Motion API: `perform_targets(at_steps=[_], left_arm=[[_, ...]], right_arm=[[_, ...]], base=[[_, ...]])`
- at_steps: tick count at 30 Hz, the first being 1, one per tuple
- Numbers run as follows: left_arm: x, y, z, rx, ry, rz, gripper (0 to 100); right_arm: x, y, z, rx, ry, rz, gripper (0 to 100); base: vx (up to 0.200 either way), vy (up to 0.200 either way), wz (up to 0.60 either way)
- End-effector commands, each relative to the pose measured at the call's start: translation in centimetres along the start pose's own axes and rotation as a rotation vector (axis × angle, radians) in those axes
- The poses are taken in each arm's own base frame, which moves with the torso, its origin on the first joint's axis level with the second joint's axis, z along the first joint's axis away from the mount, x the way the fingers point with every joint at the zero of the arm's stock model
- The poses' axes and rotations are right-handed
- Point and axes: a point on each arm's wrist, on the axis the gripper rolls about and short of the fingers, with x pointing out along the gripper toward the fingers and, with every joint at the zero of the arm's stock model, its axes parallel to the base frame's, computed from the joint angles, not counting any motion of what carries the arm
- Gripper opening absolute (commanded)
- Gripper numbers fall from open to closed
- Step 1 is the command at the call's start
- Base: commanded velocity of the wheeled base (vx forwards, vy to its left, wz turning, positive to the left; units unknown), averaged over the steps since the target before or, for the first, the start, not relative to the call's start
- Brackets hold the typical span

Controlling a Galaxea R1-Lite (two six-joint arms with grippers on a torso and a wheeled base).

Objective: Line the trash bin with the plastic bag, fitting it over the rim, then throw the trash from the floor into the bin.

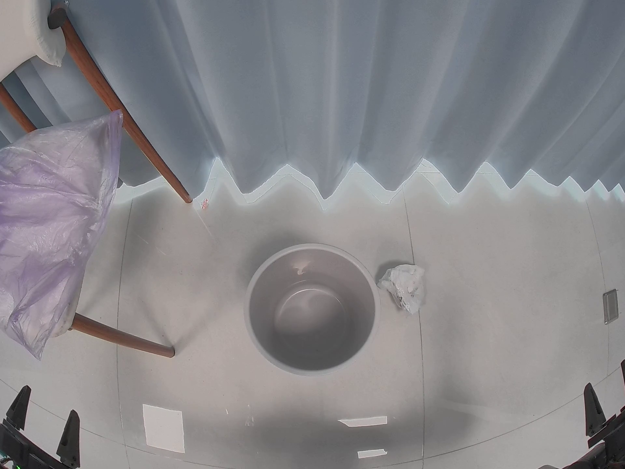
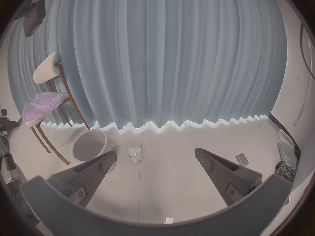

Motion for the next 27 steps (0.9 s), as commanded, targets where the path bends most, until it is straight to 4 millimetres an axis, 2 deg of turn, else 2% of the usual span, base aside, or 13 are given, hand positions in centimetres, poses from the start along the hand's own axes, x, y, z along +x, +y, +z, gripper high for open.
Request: perform_targets(at_steps=[1, 14, 21, 27], left_arm=[[0.0, 0.02, -0.53, -0.017, 0.002, 0.017, 100], [0.0, -0.09, -0.45, 0.039, -0.007, -0.035, 100], [0.0, 0.0, -0.45, 0.0, -0.006, 0.008, 100], [0.01, -0.02, -0.49, 0.039, 0.0, -0.006, 100]], right_arm=[[-0.01, 0.0, -0.53, 0.0, 0.0, 0.0, 100], [-0.01, 0.0, -0.53, 0.0, 0.0, 0.0, 100], [-0.01, 0.0, -0.53, 0.0, 0.0, 0.0, 100], [-0.01, 0.0, -0.53, 0.001, 0.0, 0.0, 100]], base=[[0.0, 0.0, 0.0], [0.0, 0.0, 0.0], [0.0, 0.0, 0.0], [0.0, 0.0, 0.0]])
